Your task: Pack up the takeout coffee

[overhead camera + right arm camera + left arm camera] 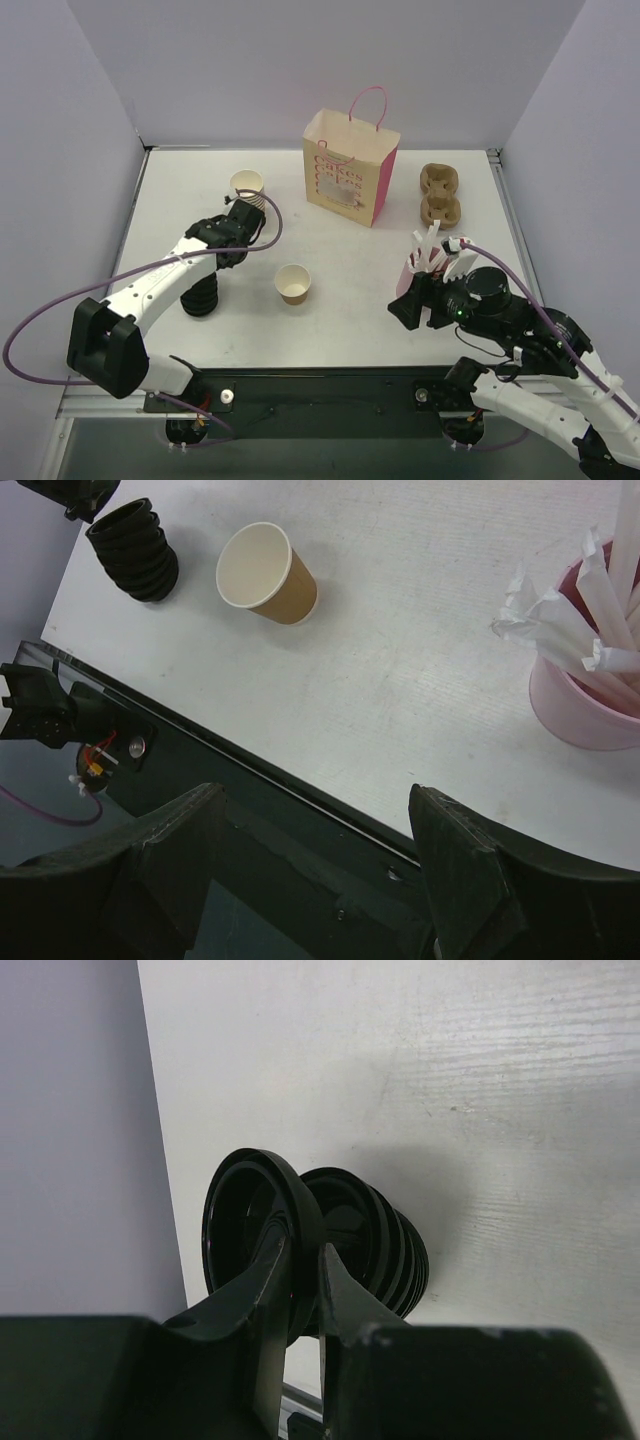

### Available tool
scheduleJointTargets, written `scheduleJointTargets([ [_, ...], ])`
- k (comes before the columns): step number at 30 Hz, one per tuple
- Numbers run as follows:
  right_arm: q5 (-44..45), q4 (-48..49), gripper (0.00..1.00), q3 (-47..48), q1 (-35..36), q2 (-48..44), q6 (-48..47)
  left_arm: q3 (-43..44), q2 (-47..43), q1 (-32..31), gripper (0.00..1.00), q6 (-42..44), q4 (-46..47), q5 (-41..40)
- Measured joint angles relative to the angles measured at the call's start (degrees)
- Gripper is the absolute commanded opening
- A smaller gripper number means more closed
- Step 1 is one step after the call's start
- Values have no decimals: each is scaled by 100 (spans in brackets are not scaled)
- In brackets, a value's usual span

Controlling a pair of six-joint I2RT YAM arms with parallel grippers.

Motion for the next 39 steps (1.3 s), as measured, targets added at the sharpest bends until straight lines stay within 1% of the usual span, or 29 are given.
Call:
scheduleJointTargets([
  [4, 0, 33, 75, 52, -2, 92, 0, 444, 26, -35, 0, -133, -216, 101],
  [7, -2, 122, 75, 83, -2, 127, -2, 901, -26, -55, 0, -243, -280, 518],
  [10, -7, 378, 74, 155, -2, 179, -2, 1222, -271, -59, 0, -391, -219, 1276],
  [13, 46, 752, 74, 284, 0, 334, 52, 1237, -828, -63, 0, -629, 98, 2496],
  [15, 153, 1003, 73, 393, 4, 516, 197, 953, -1373, -63, 0, -931, 678, 3359],
  [16, 219, 1126, 73, 455, 15, 629, 304, 664, -1735, -63, 0, -1174, 1086, 3847],
  [18, 365, 1355, 71, 555, 20, 872, 608, 81, -2374, -63, 0, -1644, 1843, 4505],
  [21, 575, 1729, 70, 603, 26, 1207, 1174, -1069, -3279, -61, 0, -2542, 3344, 5320],
  [23, 614, 2122, 68, 498, 31, 1375, 1547, -1733, -3644, -59, 0, -3084, 4284, 5622],
  [26, 603, 3005, 66, -15, 87, 1526, 2105, -2444, -3901, -57, 0, -3783, 5442, 5847],
  [29, 592, 3740, 66, -542, 236, 1696, 2553, -2914, -4006, -48, 0, -4339, 6391, 5936],
  [31, 599, 4076, 66, -647, 413, 1941, 2732, -3139, -4037, -48, 0, -4656, 6999, 5969],
  [34, 601, 4500, 61, -645, 675, 2293, 2892, -3305, -4054, -48, 0, -4940, 7606, 5971],
  [38, 619, 4839, 48, -645, 894, 2583, 3067, -3456, -4092, -48, 0, -5184, 8199, 5974],
  [39, 647, 4905, 47, -643, 929, 2627, 3099, -3486, -4096, -46, 0, -5213, 8299, 5969],
])
